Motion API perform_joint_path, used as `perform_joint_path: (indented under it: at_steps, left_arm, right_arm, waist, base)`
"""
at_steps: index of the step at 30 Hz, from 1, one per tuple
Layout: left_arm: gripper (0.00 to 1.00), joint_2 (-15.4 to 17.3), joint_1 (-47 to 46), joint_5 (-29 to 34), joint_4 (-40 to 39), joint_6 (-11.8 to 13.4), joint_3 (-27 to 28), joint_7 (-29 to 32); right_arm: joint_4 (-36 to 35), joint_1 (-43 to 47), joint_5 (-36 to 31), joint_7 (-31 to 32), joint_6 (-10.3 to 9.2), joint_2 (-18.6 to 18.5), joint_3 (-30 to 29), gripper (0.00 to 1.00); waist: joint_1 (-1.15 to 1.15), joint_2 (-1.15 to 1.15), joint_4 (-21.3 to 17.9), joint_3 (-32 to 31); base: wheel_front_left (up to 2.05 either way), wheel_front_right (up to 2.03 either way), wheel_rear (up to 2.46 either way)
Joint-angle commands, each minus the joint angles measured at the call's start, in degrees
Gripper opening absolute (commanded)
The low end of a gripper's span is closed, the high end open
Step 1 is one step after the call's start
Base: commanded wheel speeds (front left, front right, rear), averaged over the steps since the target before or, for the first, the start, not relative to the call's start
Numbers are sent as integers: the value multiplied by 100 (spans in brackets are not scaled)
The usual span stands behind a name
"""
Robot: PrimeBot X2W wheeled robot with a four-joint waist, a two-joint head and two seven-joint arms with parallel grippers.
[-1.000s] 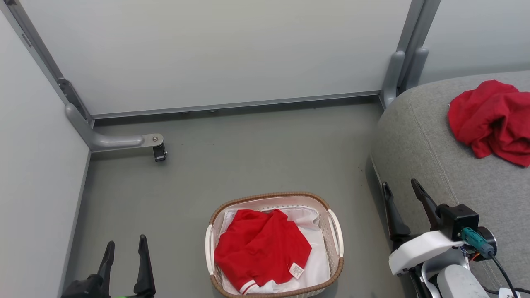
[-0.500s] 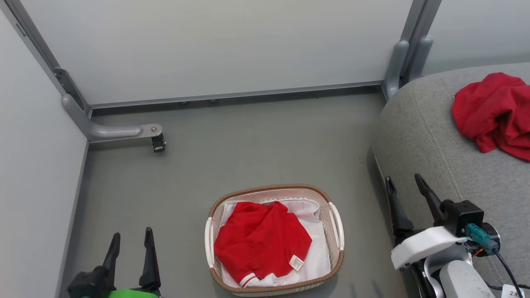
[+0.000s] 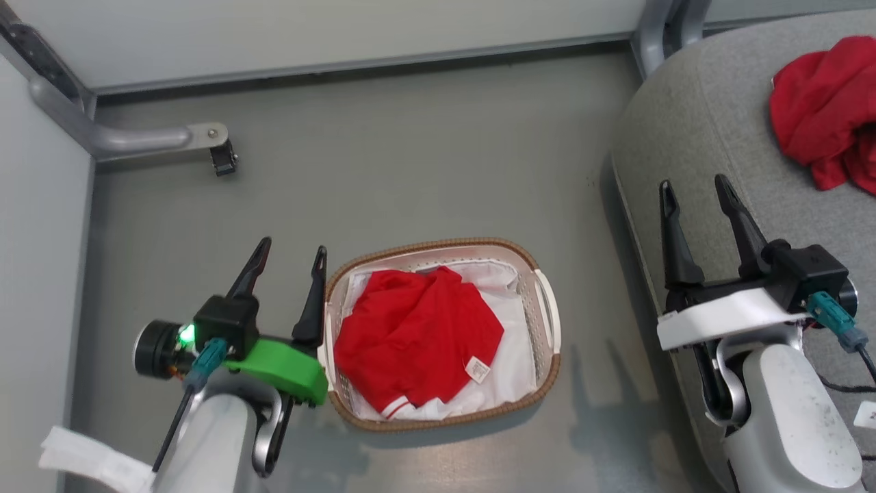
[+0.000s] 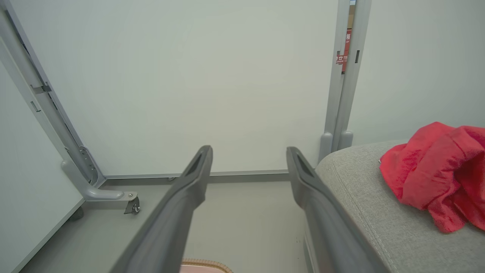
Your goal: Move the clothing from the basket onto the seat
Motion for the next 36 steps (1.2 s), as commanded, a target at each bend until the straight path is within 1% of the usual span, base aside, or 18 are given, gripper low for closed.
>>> perform_joint_path:
  at_steps: [1, 6, 10, 15, 17, 20, 26, 29, 34, 36]
  left_arm:
    - [100, 85, -376, 103, 171, -28, -160, 57]
    - [100, 135, -1333, 263, 971, -38, -786, 231]
    - [100, 79, -1880, 302, 1703, -36, -1277, 399]
    - [100, 104, -2589, 583, 2632, -38, -1899, 650]
    - [100, 119, -2827, 669, 2973, -38, -2032, 711]
    - [100, 92, -3101, 616, 3451, -37, -2018, 819]
    - [100, 204, -3530, 793, 4245, 77, -2148, 999]
    - [100, 281, -3743, 808, 4499, 274, -2152, 985]
    - [100, 360, -3916, 730, 4755, 791, -1992, 776]
    - [100, 358, -3973, 699, 4842, 922, -1970, 719]
  right_arm:
    - [-104, -177, -30, -1, -8, -20, 26, 100]
    - [-381, -570, 101, -1, -8, -20, 155, 100]
    - [-616, -786, 192, -1, -8, -16, 219, 100]
    - [-997, -1066, 322, -1, -8, -14, 326, 100]
    - [-1138, -1163, 364, -1, -8, -11, 358, 100]
    - [-1372, -1280, 473, -1, -8, -11, 449, 100]
    - [-1634, -1338, 671, -1, -8, -11, 604, 100]
    - [-1670, -1354, 726, -1, -8, -13, 635, 100]
    - [-1677, -1366, 789, -1, -8, -14, 624, 100]
    - [-1668, -1371, 812, -1, -8, -14, 626, 100]
  waist:
    - [0, 0, -378, 1006]
    - [0, 0, -762, 1831]
    - [0, 0, -1025, 2383]
    - [0, 0, -1326, 3098]
    - [0, 0, -1414, 3317]
    - [0, 0, -1537, 3578]
    - [0, 0, -1688, 3936]
    - [0, 0, -1730, 4038]
    - [0, 0, -1753, 4099]
    - [0, 0, -1755, 4104]
  base:
    - [0, 0, 0]
    - [0, 0, 0]
    - [0, 0, 0]
    - [0, 0, 0]
    - [0, 0, 0]
    - [0, 0, 0]
    - [0, 0, 0]
    - [0, 0, 0]
    - [0, 0, 0]
    - [0, 0, 0]
